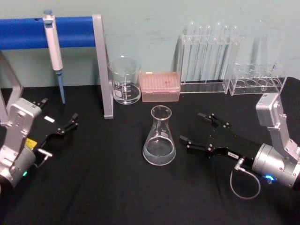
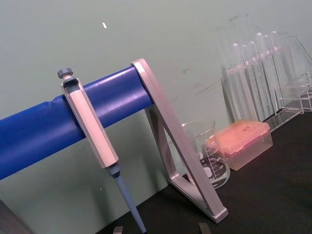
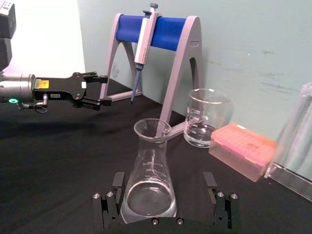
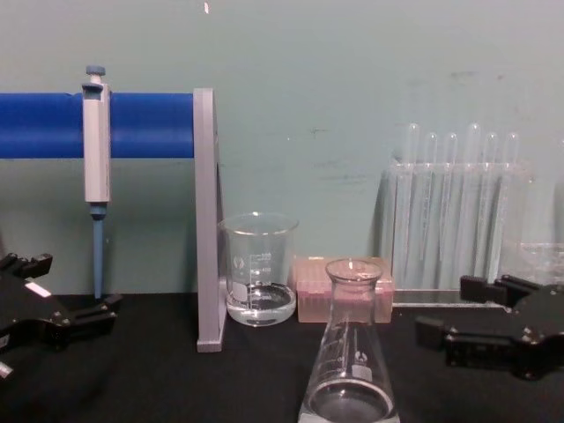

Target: Grasp the erlenmeyer flask with one hand, shake it three times, then place it back.

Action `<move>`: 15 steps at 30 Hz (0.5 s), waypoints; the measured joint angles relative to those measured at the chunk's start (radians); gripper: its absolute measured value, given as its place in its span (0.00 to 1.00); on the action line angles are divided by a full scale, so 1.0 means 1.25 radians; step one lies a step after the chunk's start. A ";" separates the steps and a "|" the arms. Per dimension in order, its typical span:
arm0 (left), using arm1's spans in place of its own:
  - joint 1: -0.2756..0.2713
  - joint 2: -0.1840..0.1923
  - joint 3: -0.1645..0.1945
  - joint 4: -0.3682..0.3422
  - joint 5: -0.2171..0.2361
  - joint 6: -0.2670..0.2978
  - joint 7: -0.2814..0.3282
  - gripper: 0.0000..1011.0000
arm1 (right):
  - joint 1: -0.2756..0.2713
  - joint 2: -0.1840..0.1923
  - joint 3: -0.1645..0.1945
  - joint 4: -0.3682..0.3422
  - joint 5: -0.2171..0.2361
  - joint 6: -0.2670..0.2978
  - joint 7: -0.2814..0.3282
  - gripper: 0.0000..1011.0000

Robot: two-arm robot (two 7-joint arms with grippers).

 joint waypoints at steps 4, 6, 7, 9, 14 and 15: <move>0.000 0.000 0.000 0.000 0.000 0.000 0.000 0.99 | -0.007 0.002 0.010 -0.004 0.002 -0.004 -0.014 0.99; 0.000 0.000 0.000 0.000 0.000 0.000 0.000 0.99 | -0.009 0.000 0.017 -0.005 0.003 -0.007 -0.025 0.99; 0.000 0.000 0.000 0.000 0.000 0.000 0.000 0.99 | -0.009 -0.001 0.019 -0.006 0.003 -0.007 -0.028 0.99; 0.000 0.000 0.000 0.000 0.000 0.000 0.000 0.99 | -0.009 -0.003 0.023 -0.006 0.003 -0.009 -0.034 0.99; 0.000 0.000 0.000 0.000 0.000 0.000 0.000 0.99 | -0.008 -0.021 0.039 -0.006 0.000 -0.012 -0.068 0.99; 0.000 0.000 0.000 0.000 0.000 0.000 0.000 0.99 | -0.007 -0.029 0.044 -0.005 -0.003 -0.012 -0.082 0.99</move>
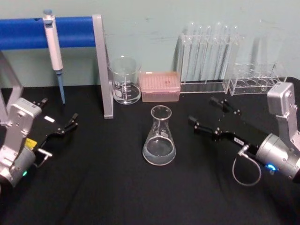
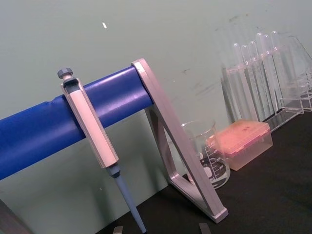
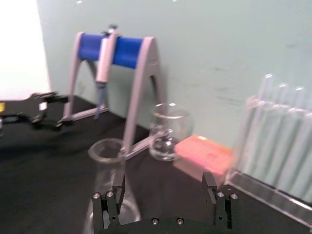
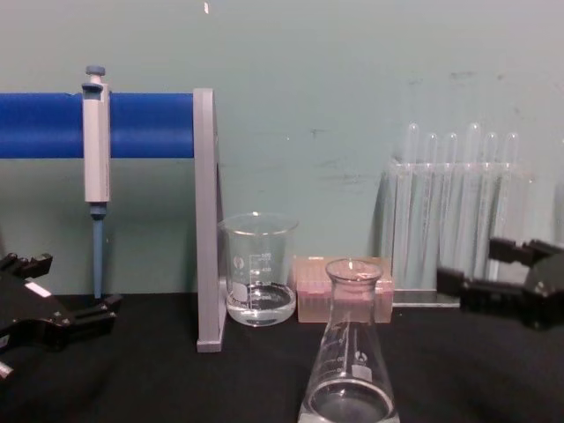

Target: Grasp the erlenmeyer flask with one hand, shake it three times, then place it back.

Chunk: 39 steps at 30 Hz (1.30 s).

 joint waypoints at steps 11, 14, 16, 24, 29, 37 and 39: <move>0.000 0.000 0.000 0.000 0.000 0.000 0.000 0.99 | 0.012 -0.082 0.037 0.009 -0.042 0.004 -0.123 0.99; 0.000 0.000 0.000 0.000 0.000 0.000 0.000 0.99 | 0.018 -0.105 0.040 0.015 -0.063 0.004 -0.157 0.99; 0.000 0.000 0.000 0.000 0.000 0.000 0.000 0.99 | 0.021 -0.115 0.041 0.019 -0.074 0.005 -0.171 0.99; 0.000 0.000 0.000 0.000 0.000 0.000 0.000 0.99 | 0.047 -0.178 0.043 0.062 -0.129 0.013 -0.243 0.99; 0.000 0.000 0.000 0.000 0.000 0.000 0.000 0.99 | 0.062 -0.203 0.041 0.097 -0.150 0.018 -0.260 0.99; 0.000 0.000 0.000 0.000 0.000 0.000 0.000 0.99 | 0.084 -0.235 0.043 0.156 -0.177 0.020 -0.274 0.99; 0.000 0.000 0.000 0.000 0.000 0.000 0.000 0.99 | 0.088 -0.241 0.045 0.169 -0.183 0.020 -0.276 0.99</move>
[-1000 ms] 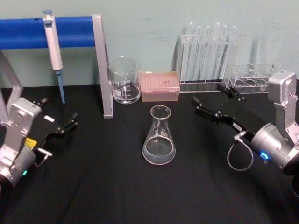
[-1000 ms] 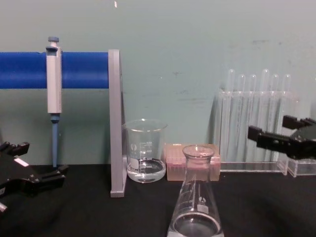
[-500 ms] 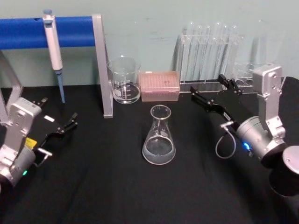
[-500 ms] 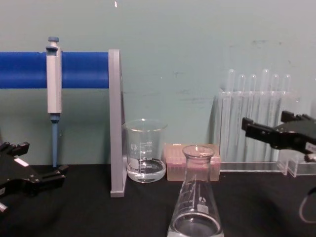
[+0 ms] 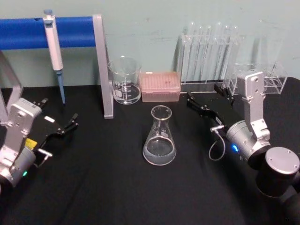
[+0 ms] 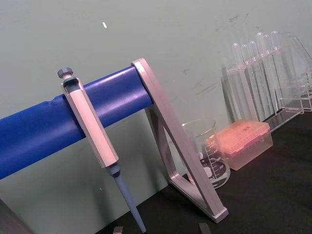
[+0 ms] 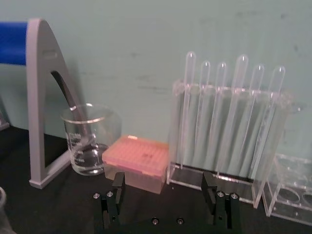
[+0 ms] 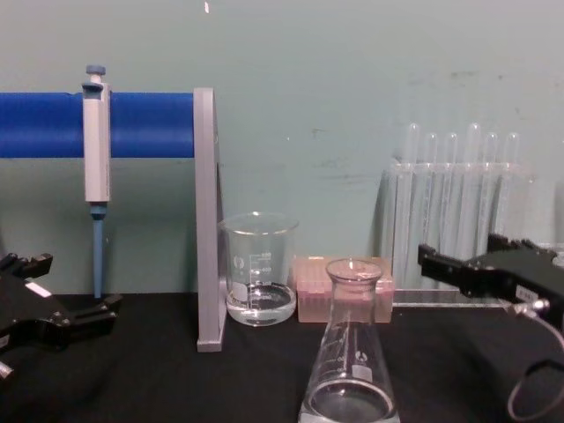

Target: Grasp the erlenmeyer flask with one hand, shake it three times, then place it back.

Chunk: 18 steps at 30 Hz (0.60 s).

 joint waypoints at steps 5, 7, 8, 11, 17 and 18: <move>0.000 0.000 0.000 0.000 0.000 0.000 0.000 0.99 | 0.005 -0.012 0.004 0.025 -0.012 0.002 -0.003 0.99; 0.000 0.000 0.000 0.000 0.000 0.000 0.000 0.99 | 0.006 -0.016 0.004 0.036 -0.017 0.006 -0.002 0.99; 0.000 0.000 0.000 0.000 0.000 0.000 0.000 0.99 | 0.006 -0.017 0.005 0.039 -0.019 0.007 -0.002 0.99; 0.000 0.000 0.000 0.000 0.000 0.000 0.000 0.99 | 0.006 -0.021 0.007 0.049 -0.026 0.012 0.000 0.99; 0.000 0.000 0.000 0.000 0.000 0.000 0.000 0.99 | 0.002 -0.026 0.010 0.062 -0.039 0.024 0.008 0.99; 0.000 0.000 0.000 0.000 0.000 0.000 0.000 0.99 | 0.001 -0.027 0.010 0.064 -0.041 0.026 0.008 0.99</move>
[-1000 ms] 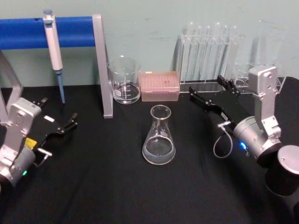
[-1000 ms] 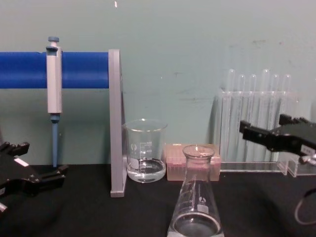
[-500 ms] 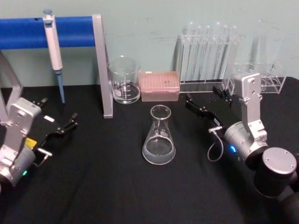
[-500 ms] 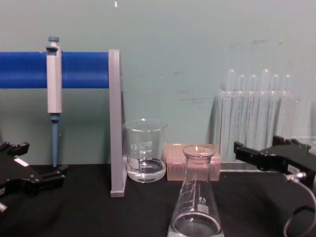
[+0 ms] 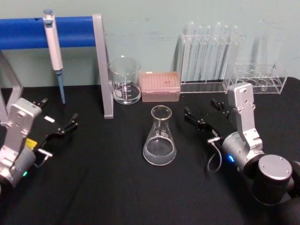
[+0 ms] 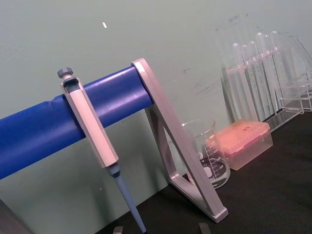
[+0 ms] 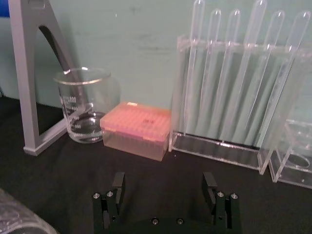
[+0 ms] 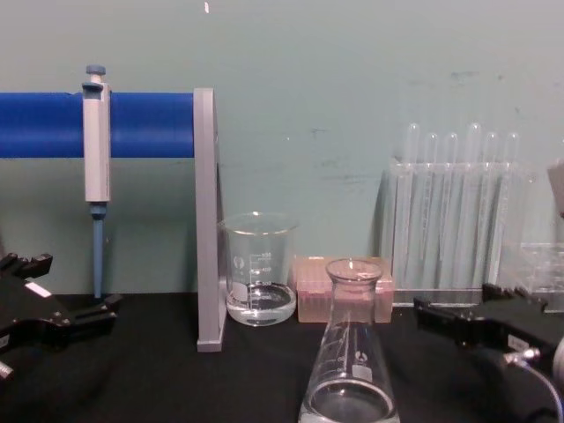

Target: Grasp the erlenmeyer flask with one hand, shake it three times, then place it back.

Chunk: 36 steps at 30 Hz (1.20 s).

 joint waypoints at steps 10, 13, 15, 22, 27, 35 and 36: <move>0.000 0.000 0.000 0.000 0.000 0.000 0.000 0.99 | -0.013 -0.008 0.011 0.007 -0.021 0.020 0.009 0.99; 0.000 0.000 0.000 0.000 0.000 0.000 0.000 0.99 | -0.016 -0.010 0.014 0.007 -0.025 0.024 0.012 0.99; 0.000 0.000 0.000 0.000 0.000 0.000 0.000 0.99 | -0.018 -0.011 0.017 0.007 -0.028 0.026 0.015 0.99; 0.000 0.000 0.000 0.000 0.000 0.000 0.000 0.99 | -0.024 -0.016 0.026 0.002 -0.040 0.029 0.021 0.99; 0.000 0.000 0.000 0.000 0.000 0.000 0.000 0.99 | -0.025 -0.017 0.029 -0.001 -0.046 0.027 0.024 0.99; 0.000 0.000 0.000 0.000 0.000 0.000 0.000 0.99 | -0.025 -0.017 0.028 -0.001 -0.045 0.026 0.024 0.99; 0.000 0.000 0.000 0.000 0.000 0.000 0.000 0.99 | -0.025 -0.017 0.028 -0.001 -0.045 0.026 0.024 0.99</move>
